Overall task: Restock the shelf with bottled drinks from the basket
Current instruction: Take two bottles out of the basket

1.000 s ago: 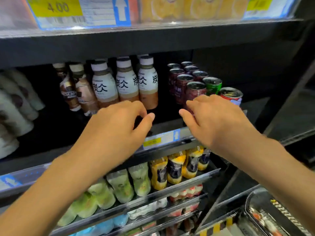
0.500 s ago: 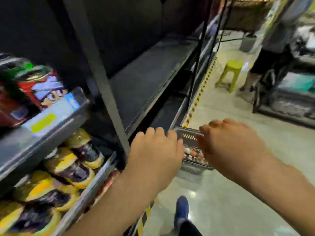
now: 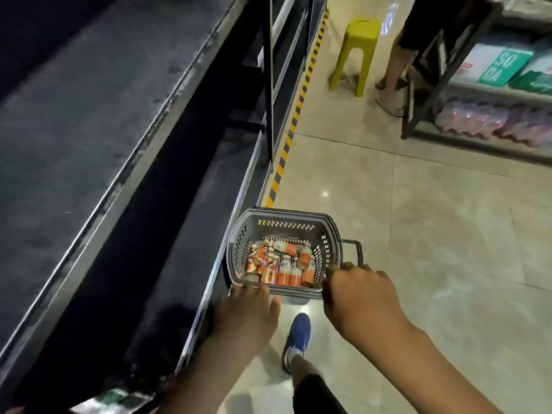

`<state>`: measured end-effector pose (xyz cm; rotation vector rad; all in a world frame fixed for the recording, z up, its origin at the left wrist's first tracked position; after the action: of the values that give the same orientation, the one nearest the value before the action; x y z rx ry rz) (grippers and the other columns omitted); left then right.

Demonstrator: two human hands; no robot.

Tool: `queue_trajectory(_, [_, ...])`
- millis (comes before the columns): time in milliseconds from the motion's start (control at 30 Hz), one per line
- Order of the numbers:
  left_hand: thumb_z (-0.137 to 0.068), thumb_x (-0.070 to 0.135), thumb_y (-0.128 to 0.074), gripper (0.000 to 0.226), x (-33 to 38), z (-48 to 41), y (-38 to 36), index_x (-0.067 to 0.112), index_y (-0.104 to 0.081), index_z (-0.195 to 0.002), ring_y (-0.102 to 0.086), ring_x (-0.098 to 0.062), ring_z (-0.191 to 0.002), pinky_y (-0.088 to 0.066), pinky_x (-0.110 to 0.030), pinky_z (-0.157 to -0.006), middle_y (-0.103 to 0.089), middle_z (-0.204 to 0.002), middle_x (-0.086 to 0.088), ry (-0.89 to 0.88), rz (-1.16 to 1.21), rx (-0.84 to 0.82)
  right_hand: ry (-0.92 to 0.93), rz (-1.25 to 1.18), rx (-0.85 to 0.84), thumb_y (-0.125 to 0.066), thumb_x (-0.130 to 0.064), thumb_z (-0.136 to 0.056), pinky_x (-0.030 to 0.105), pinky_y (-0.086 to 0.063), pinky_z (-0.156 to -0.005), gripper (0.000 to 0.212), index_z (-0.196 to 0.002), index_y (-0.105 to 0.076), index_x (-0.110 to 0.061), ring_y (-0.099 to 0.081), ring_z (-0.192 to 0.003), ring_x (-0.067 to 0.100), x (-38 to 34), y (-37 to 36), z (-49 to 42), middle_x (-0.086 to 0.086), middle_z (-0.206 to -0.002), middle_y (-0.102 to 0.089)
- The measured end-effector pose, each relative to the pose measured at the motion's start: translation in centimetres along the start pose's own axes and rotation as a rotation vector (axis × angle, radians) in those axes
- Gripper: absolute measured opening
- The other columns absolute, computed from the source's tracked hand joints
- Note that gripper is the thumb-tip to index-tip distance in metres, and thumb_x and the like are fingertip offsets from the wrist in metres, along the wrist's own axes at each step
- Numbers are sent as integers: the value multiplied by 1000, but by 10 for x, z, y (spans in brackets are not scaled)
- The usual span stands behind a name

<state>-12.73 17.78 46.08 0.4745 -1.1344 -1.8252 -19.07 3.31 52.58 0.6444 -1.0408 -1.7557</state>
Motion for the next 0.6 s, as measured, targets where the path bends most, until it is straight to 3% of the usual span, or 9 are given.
queue_trajectory(100, [-103,52,-21,53,2,-73,-4,22,-44,-141,-46,-26,-129,-37,-41,-100,-53,-140,-6,1,-26,-174,18,-49,-25,-52,-32,-94,37,-46,-92,44,-135,-49,-15,-59,-114,29,11,-5,-71,4,-126,-60])
queue_trajectory(267, [-103,50,-23,49,-7,-204,-35,19,-50,-130,-52,-26,-120,-40,-41,-93,-57,-129,-7,-5,-30,-223,17,-72,-104,-54,-34,-94,38,-48,-92,37,-126,-55,-17,-59,-114,31,11,-49,-191,8,-126,-60])
queue_trajectory(467, [-103,45,-31,43,-44,-371,-176,15,-50,-127,-56,-32,-116,-43,-41,-90,-60,-126,-11,83,57,-368,-93,-85,-282,-65,-29,-88,40,-49,-91,40,-125,-58,-17,-61,-114,31,11,-199,-351,9,-129,-59])
queue_trajectory(533, [-101,46,-35,42,-62,-420,-240,14,-51,-125,-60,-33,-109,-47,-40,-87,-61,-120,-11,135,124,-390,-197,-175,-328,-63,-29,-89,40,-50,-90,43,-130,-55,-14,-61,-114,32,14,-264,-404,10,-126,-61])
queue_trajectory(600, [-100,44,-43,39,-77,-462,-302,12,-57,-117,-63,-30,-96,-49,-35,-75,-64,-109,-12,229,279,-373,-320,-350,-283,-57,-35,-93,38,-50,-87,43,-128,-55,-10,-62,-111,34,19,-330,-453,13,-121,-64])
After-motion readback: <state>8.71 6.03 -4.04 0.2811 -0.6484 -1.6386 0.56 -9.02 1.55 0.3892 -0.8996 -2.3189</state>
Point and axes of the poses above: each hand's wrist, its own z-axis away from the middle knuckle, its own y-axis out of the back of the hand, x = y × z, the point moved 2 cm from there along -z, towards the middle knuckle
